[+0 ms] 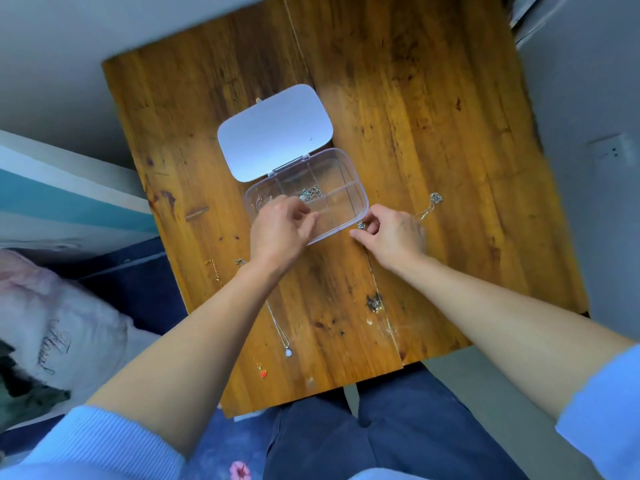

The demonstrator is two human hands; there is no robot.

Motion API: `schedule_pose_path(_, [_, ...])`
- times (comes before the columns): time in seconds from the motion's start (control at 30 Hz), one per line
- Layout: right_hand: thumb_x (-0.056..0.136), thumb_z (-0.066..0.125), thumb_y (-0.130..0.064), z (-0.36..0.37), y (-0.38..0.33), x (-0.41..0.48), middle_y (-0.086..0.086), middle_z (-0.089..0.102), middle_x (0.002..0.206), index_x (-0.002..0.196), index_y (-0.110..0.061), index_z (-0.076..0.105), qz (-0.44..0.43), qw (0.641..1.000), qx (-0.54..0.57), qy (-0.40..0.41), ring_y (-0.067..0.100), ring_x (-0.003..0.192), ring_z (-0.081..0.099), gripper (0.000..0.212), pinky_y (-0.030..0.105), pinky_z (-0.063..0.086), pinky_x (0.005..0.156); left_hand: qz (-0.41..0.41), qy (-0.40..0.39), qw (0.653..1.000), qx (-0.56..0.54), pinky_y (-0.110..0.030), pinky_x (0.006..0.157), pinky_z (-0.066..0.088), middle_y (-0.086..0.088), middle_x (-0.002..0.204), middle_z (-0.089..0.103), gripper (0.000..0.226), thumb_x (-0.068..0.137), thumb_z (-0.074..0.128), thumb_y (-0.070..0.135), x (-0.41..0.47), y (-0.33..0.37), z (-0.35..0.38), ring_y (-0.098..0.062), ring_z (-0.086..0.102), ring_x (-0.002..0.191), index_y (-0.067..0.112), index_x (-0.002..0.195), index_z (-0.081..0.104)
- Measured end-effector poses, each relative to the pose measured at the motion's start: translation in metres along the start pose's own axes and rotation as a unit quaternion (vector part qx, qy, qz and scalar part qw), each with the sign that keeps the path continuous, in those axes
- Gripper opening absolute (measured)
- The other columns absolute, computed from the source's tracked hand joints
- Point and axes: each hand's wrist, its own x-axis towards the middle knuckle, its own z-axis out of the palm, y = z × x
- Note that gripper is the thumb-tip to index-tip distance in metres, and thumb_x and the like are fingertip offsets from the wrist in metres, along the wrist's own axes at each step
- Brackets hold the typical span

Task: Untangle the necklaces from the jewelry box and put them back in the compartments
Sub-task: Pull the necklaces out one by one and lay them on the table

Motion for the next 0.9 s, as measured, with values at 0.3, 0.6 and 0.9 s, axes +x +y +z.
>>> schedule_pose_path(0.3, [0.086, 0.062, -0.025, 0.012, -0.004, -0.018, 0.009, 0.070, 0.096, 0.088, -0.019, 0.073, -0.020, 0.994, -0.103, -0.006, 0.037, 0.087, 0.063, 0.013, 0.033, 0.038, 0.065, -0.007, 0.059, 0.998, -0.035, -0.038, 0.072, 0.050, -0.007, 0.082, 0.068, 0.014, 0.087, 0.067, 0.020, -0.032, -0.029, -0.017, -0.026, 0.062, 0.080, 0.008, 0.083, 0.070])
schedule_pose_path(0.6, [0.085, 0.066, -0.016, 0.023, 0.048, -0.098, 0.000, 0.071, 0.091, 0.086, -0.022, 0.071, 0.064, 0.997, -0.052, 0.005, 0.026, 0.081, 0.063, 0.008, 0.027, 0.037, 0.064, 0.072, 0.006, 0.997, -0.015, -0.038, 0.071, 0.052, -0.003, 0.081, 0.068, 0.011, 0.087, 0.065, 0.020, -0.064, -0.029, -0.014, -0.024, 0.063, 0.081, 0.011, 0.083, 0.069])
schedule_pose_path(0.9, [0.081, 0.074, -0.034, 0.018, 0.103, -0.152, -0.004, 0.069, 0.088, 0.084, -0.027, 0.067, 0.166, 0.985, -0.006, 0.037, 0.019, 0.081, 0.063, 0.010, 0.031, 0.049, 0.069, 0.111, -0.138, 0.983, 0.040, -0.039, 0.072, 0.055, -0.006, 0.088, 0.072, 0.019, 0.091, 0.063, 0.030, -0.061, 0.024, 0.041, -0.028, 0.065, 0.088, 0.013, 0.093, 0.071])
